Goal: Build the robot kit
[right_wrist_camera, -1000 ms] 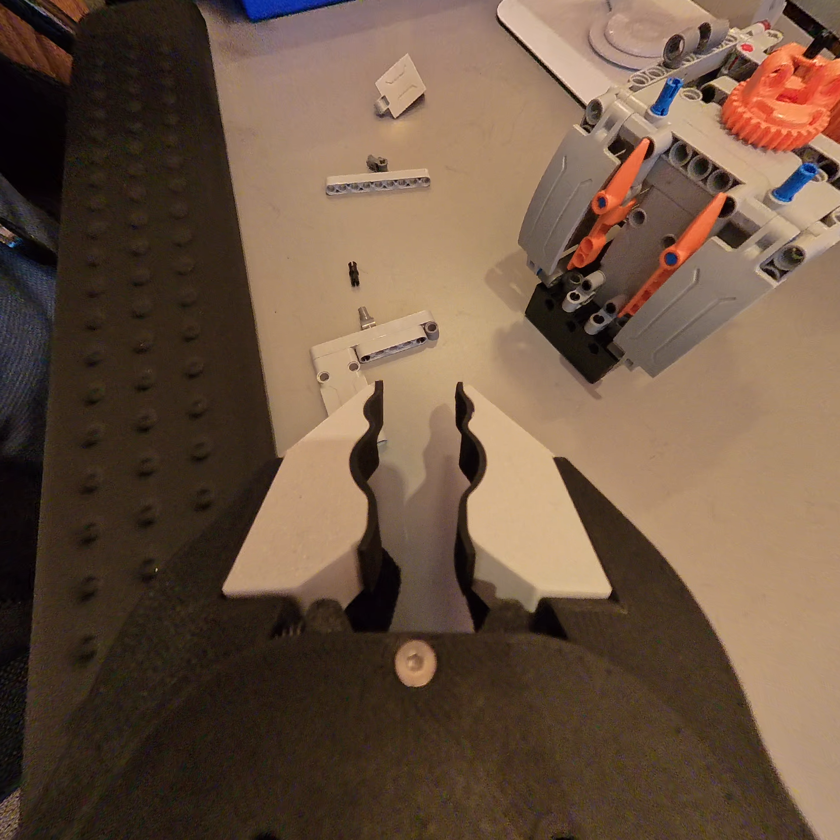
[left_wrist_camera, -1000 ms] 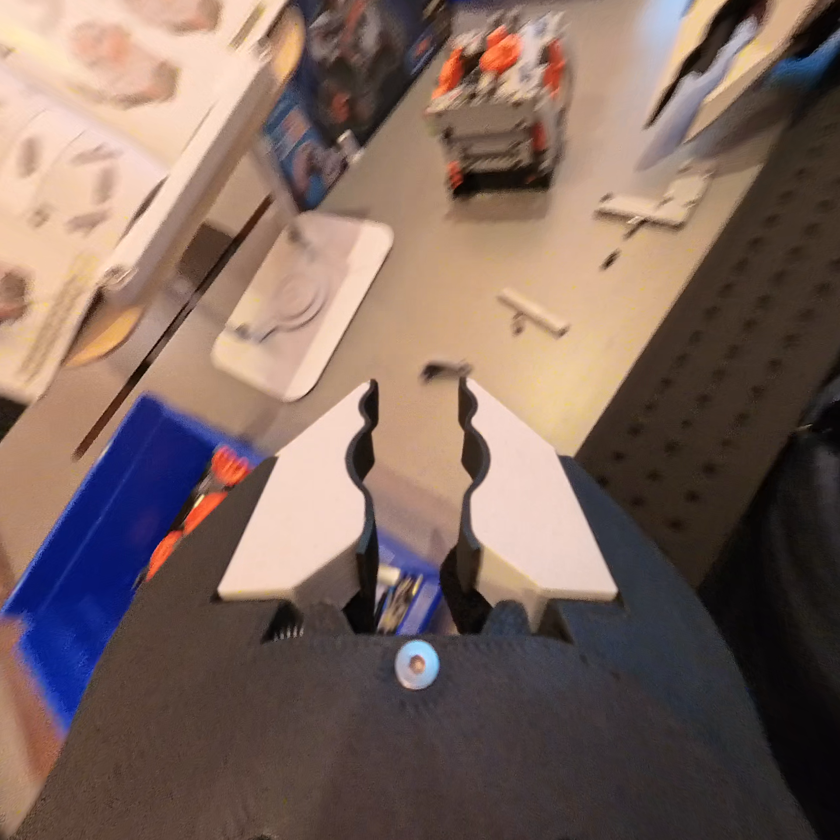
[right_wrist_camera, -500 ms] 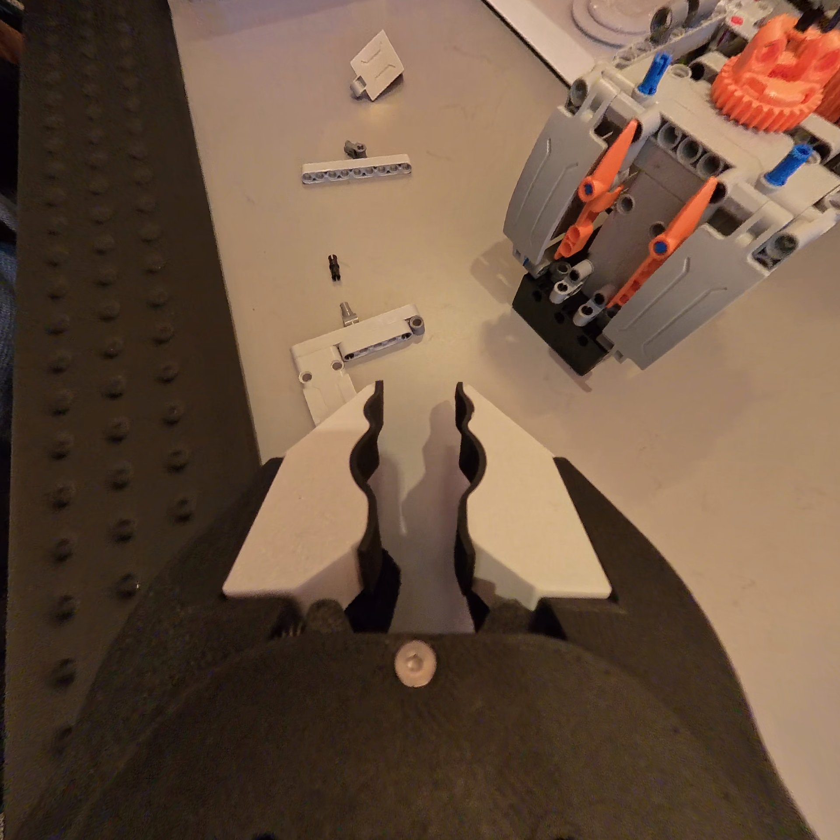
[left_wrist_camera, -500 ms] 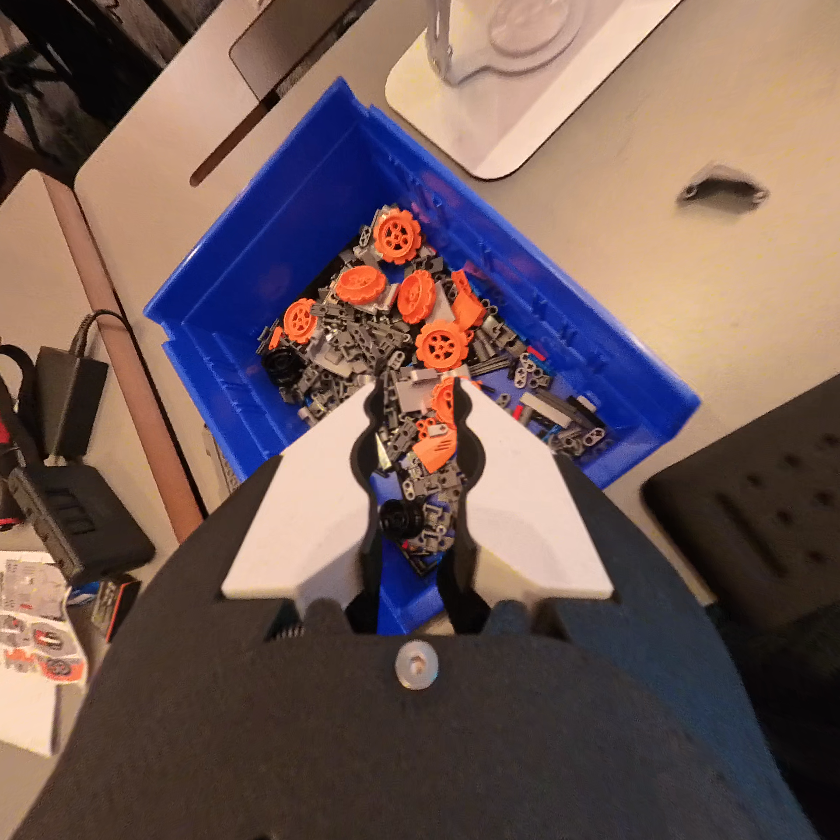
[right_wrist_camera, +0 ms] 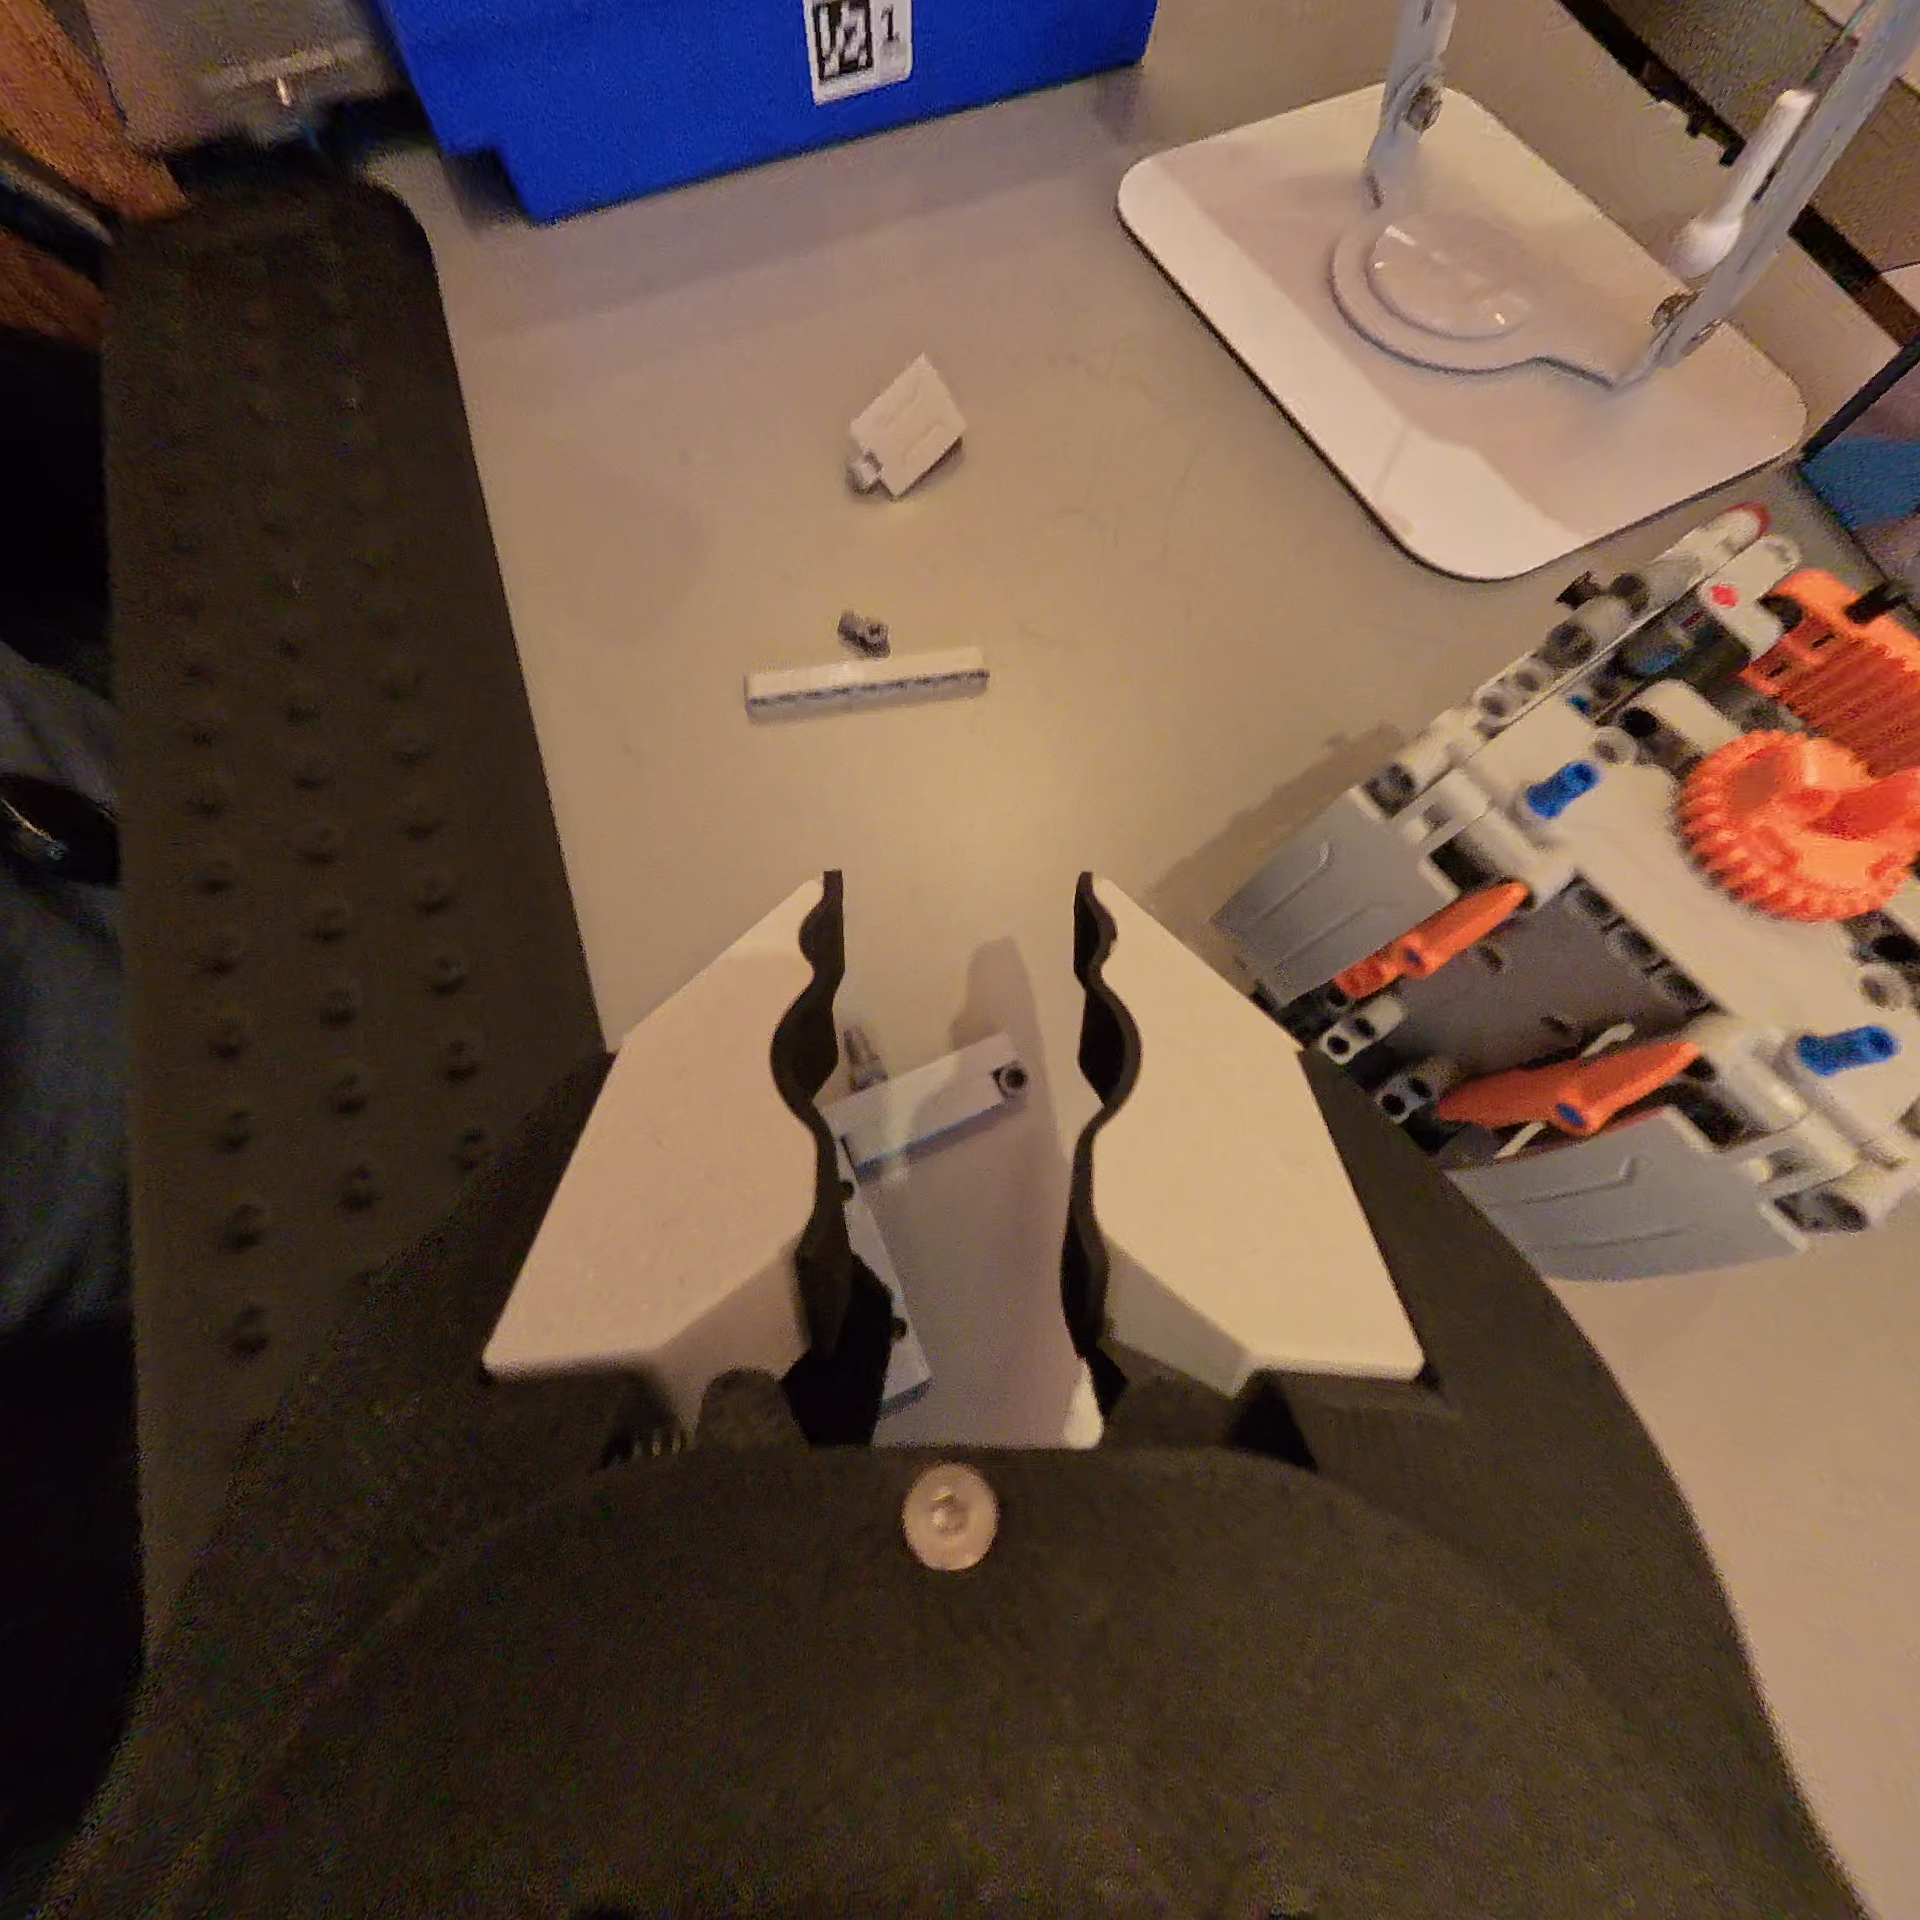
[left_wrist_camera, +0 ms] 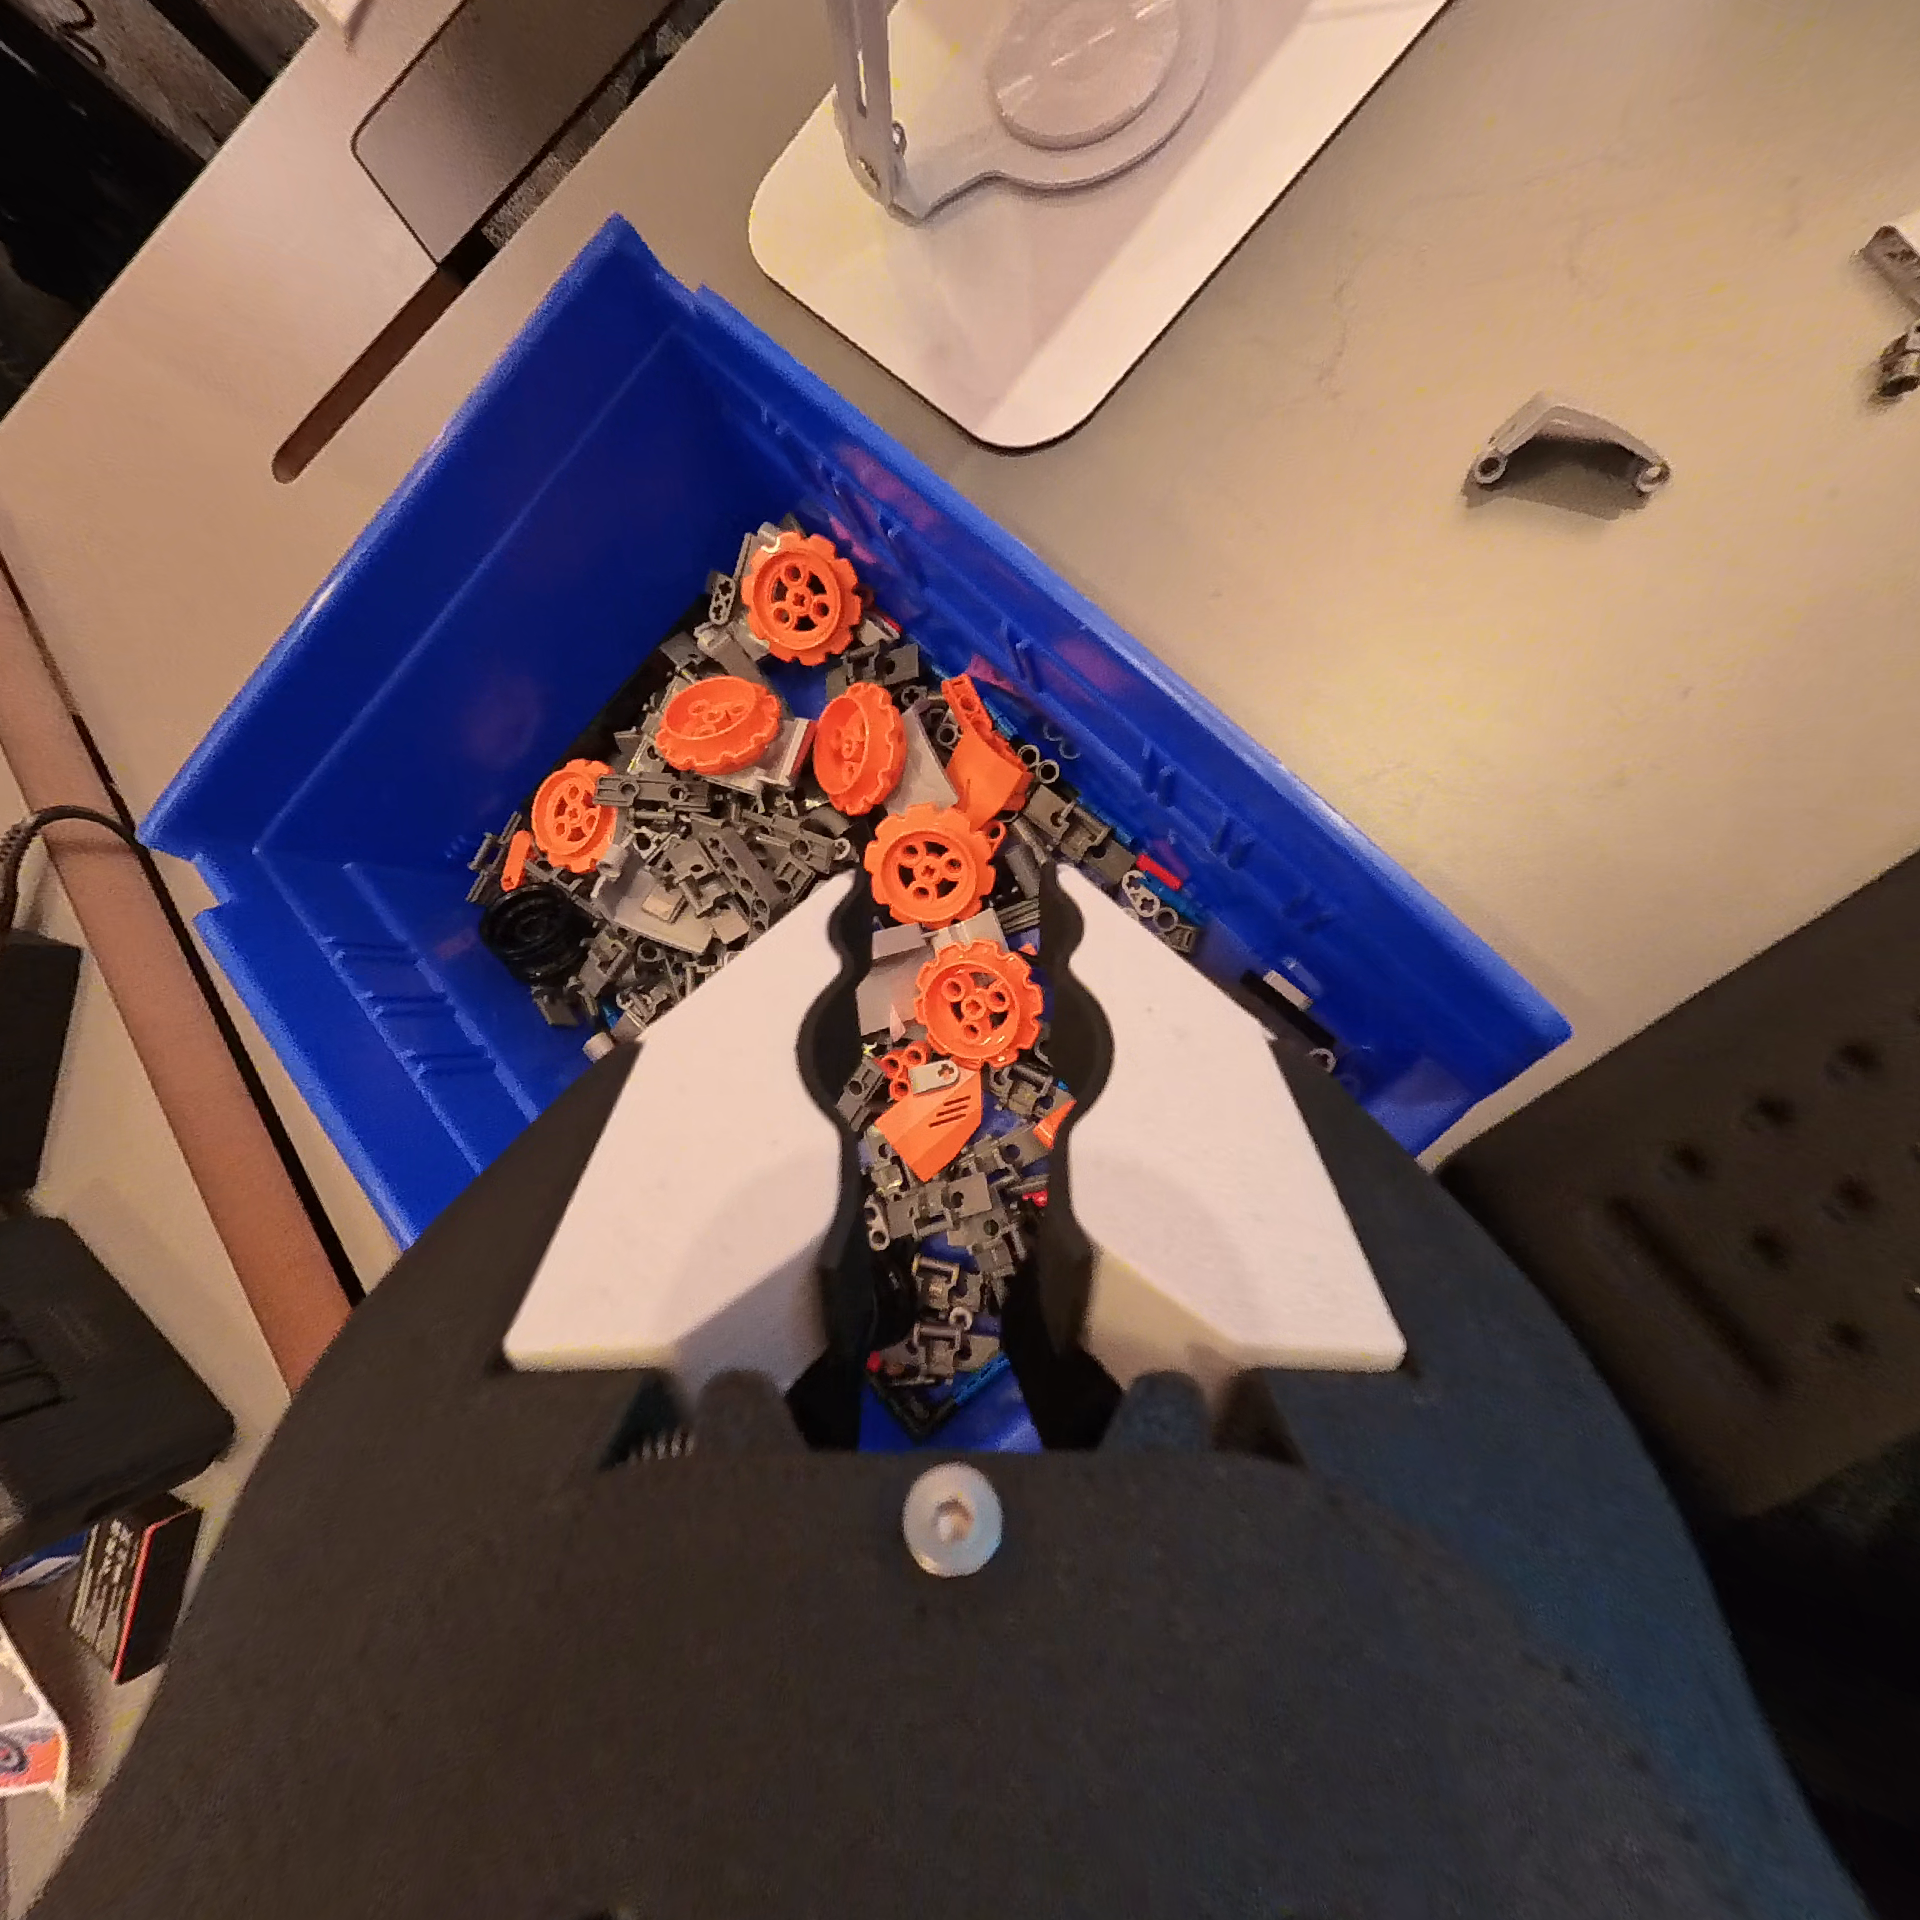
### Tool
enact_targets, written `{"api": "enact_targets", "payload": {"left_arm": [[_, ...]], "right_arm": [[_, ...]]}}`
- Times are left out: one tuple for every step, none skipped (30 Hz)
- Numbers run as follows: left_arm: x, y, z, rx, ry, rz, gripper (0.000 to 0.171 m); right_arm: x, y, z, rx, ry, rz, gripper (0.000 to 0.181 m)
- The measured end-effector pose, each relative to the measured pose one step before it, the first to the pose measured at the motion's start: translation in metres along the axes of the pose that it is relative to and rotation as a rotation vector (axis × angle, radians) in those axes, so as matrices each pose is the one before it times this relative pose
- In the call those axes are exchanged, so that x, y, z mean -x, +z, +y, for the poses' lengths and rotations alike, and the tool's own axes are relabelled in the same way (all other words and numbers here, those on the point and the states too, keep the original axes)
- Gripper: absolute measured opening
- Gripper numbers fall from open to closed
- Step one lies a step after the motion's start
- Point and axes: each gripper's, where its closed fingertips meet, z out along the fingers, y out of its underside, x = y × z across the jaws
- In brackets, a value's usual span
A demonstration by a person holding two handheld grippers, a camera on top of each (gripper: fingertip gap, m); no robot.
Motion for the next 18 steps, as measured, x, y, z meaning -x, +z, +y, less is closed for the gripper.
{"api": "enact_targets", "payload": {"left_arm": [[-0.00054, 0.00011, -0.00004, -0.00561, -0.0054, 0.0045, 0.029], [-0.00103, -0.00015, -0.00024, -0.00742, -0.0048, 0.0070, 0.029], [-0.00114, 0.00009, 0.00001, -0.00436, -0.0027, 0.0073, 0.029], [-0.00046, 0.00020, 0.00073, 0.00097, 0.0001, 0.0021, 0.029], [0.00058, -0.00011, 0.00074, 0.00075, 0.0054, -0.0063, 0.029], [0.00027, -0.00027, 0.00061, -0.00033, 0.0024, -0.0017, 0.029], [-0.00069, -0.00007, 0.00047, -0.00120, -0.0046, 0.0075, 0.029], [-0.00059, 0.00000, 0.00025, -0.00326, -0.0049, 0.0066, 0.029], [-0.00029, -0.00016, -0.00011, -0.00584, -0.0020, 0.0009, 0.029], [-0.00069, -0.00020, -0.00041, -0.00767, -0.0031, 0.0020, 0.028], [-0.00200, -0.00021, -0.00040, -0.00874, -0.0042, 0.0091, 0.028], [-0.00225, 0.00003, 0.00007, -0.00605, -0.0035, 0.0107, 0.029], [-0.00003, 0.00003, 0.00131, -0.00013, -0.0010, -0.0018, 0.029], [0.00091, -0.00002, 0.00269, 0.00650, 0.0006, -0.0043, 0.029], [0.00043, 0.00004, 0.00312, 0.00853, -0.0013, 0.0029, 0.030], [0.00054, -0.00010, 0.00278, 0.00706, -0.0024, 0.0057, 0.030], [0.00230, -0.00087, 0.00056, 0.00018, -0.0084, -0.0004, 0.030], [0.00294, -0.00188, -0.00185, -0.00544, -0.0138, -0.0021, 0.030]], "right_arm": [[-0.00149, -0.00116, -0.00621, -0.0116, 0.0126, -0.0054, 0.043], [-0.00145, -0.00154, -0.00683, -0.0141, -0.0023, 0.0009, 0.043], [-0.00150, -0.00079, -0.00675, -0.0113, -0.0074, 0.0047, 0.044], [0.00180, 0.00096, -0.00577, -0.0044, -0.0095, -0.0151, 0.050], [0.00367, 0.00285, -0.00433, 0.0049, -0.0087, -0.0233, 0.054], [0.00142, 0.00481, -0.00335, 0.0111, -0.0026, -0.0080, 0.057], [0.00246, 0.00723, -0.00246, 0.0160, 0.0000, -0.0129, 0.063], [0.00429, 0.00942, -0.00129, 0.0209, -0.0008, -0.0221, 0.070], [0.00269, 0.01109, 0.00061, 0.0279, 0.0016, -0.0118, 0.074], [0.00112, 0.01172, 0.00282, 0.0374, 0.0064, -0.0058, 0.078], [0.00223, 0.01142, 0.00310, 0.0353, 0.0041, -0.0173, 0.081], [0.00272, 0.01043, 0.00138, 0.0197, 0.0002, -0.0197, 0.081], [0.00239, 0.00963, 0.00029, 0.0118, 0.0029, -0.0164, 0.081], [0.00311, 0.00940, 0.00108, 0.0180, 0.0024, -0.0204, 0.082], [0.00176, 0.00836, 0.00192, 0.0229, -0.0124, -0.0081, 0.081], [-0.00178, 0.00641, 0.00157, 0.0163, -0.0250, 0.0219, 0.075], [-0.00275, 0.00473, 0.00169, 0.0172, -0.0194, 0.0276, 0.072], [-0.00044, 0.00360, 0.00088, 0.0120, -0.0087, 0.0087, 0.073]]}}
